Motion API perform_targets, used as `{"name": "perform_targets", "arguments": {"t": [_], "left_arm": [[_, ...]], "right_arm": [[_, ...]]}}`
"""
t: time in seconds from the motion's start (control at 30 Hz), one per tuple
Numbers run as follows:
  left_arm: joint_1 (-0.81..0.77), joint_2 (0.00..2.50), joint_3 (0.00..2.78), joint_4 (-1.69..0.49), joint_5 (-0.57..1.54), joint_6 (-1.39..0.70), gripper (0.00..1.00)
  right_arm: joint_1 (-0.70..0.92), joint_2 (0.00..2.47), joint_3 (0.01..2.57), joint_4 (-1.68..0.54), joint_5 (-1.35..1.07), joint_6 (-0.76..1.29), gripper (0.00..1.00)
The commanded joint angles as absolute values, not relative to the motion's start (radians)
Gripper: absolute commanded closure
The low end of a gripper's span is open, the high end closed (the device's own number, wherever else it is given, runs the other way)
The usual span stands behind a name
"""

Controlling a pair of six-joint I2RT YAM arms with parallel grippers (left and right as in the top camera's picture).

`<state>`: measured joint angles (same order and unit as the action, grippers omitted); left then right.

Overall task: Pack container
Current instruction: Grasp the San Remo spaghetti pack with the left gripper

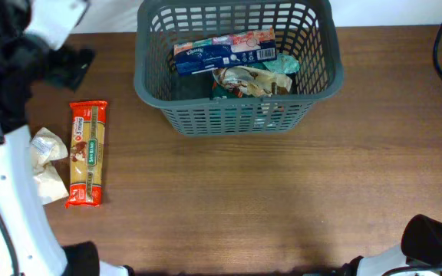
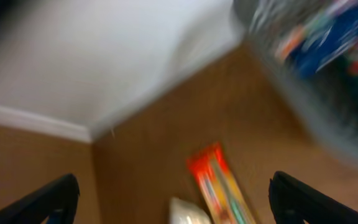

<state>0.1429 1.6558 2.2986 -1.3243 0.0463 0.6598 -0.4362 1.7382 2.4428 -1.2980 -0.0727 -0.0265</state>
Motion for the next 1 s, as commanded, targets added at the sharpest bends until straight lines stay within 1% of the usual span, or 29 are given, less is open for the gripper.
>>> {"name": "perform_targets", "arguments": {"t": [0.0,0.1,0.2,0.3,0.4,0.57,0.6,0.67,0.97], "left_arm": [[0.264,1.677,2.013,-1.337,0.030,0.486,0.11],[0.336,1.690,1.767,-1.296,0.030,0.379,0.11],[0.363,1.713,1.557,-1.194,0.034,0.352,0.11],[0.363,1.744,1.422,-1.091,0.033,0.352,0.11],[0.363,1.773,1.374,-1.039,0.033,0.346,0.11],[0.363,1.847,1.367,-0.978,0.020,0.331,0.11],[0.363,1.858,1.367,-0.970,0.001,0.326,0.16],[0.363,1.895,1.367,-0.936,-0.054,0.326,0.16],[0.364,1.978,1.367,-0.863,-0.053,0.326,0.16]], "right_arm": [[-0.439,1.742,2.440,-1.295,-0.078,-0.017,0.01],[-0.439,1.742,2.440,-1.295,-0.078,-0.017,0.01],[-0.439,1.742,2.440,-1.296,-0.078,-0.017,0.01],[-0.439,1.742,2.440,-1.296,-0.078,-0.017,0.01],[-0.439,1.742,2.440,-1.295,-0.078,-0.017,0.01],[-0.439,1.742,2.440,-1.296,-0.078,-0.017,0.01],[-0.439,1.742,2.440,-1.295,-0.078,-0.017,0.01],[-0.439,1.742,2.440,-1.295,-0.078,-0.017,0.01],[-0.439,1.742,2.440,-1.295,-0.078,-0.017,0.01]]}}
